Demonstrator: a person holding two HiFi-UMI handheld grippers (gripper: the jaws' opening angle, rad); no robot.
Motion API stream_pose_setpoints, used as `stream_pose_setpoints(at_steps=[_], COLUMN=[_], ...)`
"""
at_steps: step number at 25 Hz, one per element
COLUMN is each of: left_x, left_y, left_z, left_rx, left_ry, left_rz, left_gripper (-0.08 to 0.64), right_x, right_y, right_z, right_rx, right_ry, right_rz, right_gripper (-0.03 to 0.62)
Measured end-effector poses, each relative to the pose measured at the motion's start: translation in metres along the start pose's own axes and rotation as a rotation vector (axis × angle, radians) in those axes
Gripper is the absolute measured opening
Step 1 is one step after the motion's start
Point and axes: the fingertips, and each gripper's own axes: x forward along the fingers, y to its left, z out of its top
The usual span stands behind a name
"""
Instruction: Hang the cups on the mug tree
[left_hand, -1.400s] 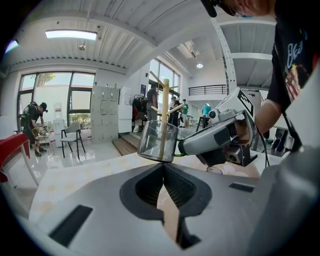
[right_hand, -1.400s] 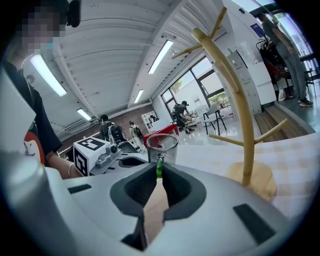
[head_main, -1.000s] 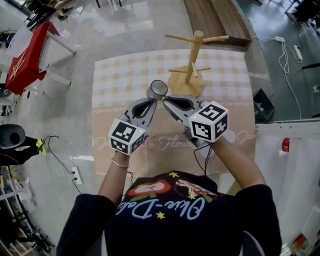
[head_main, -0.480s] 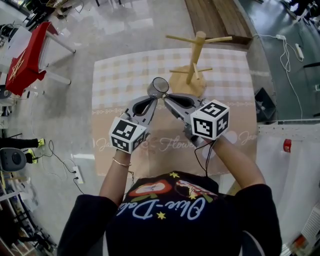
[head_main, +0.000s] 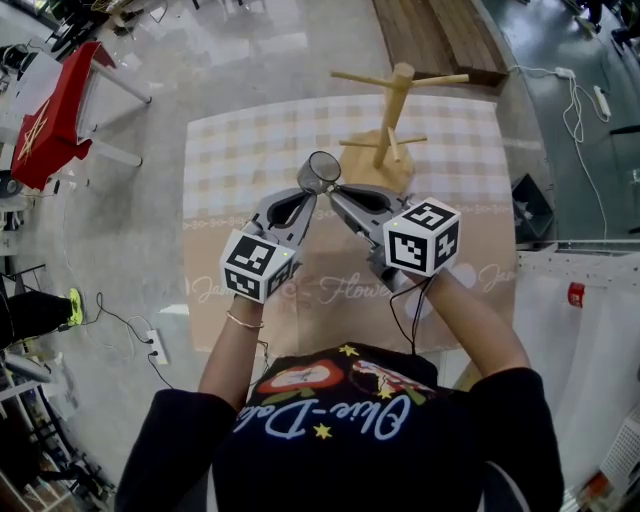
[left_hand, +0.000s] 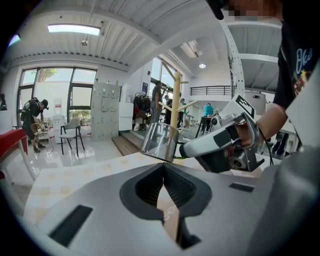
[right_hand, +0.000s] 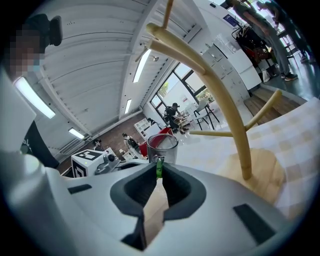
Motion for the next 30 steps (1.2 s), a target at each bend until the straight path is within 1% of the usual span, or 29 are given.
stream_pose_setpoints(at_steps=[10, 17, 30], left_x=[0.007, 0.012, 0.024], left_y=[0.005, 0.006, 0.008], left_z=[-0.001, -0.001, 0.005], left_rx=[0.002, -0.001, 0.015], left_ry=[0.018, 0.028, 0.040], left_rz=[0.008, 0.013, 0.000], left_gripper=[0.009, 0.009, 0.009], right_x=[0.002, 0.001, -0.001], right_y=[-0.011, -0.017, -0.028], right_z=[0.000, 0.002, 0.007], right_rx=[0.047, 0.060, 0.100], right_ry=[-0.013, -0.021, -0.053], right_rz=[0.006, 0.002, -0.011], right_gripper=[0.040, 0.040, 0.040])
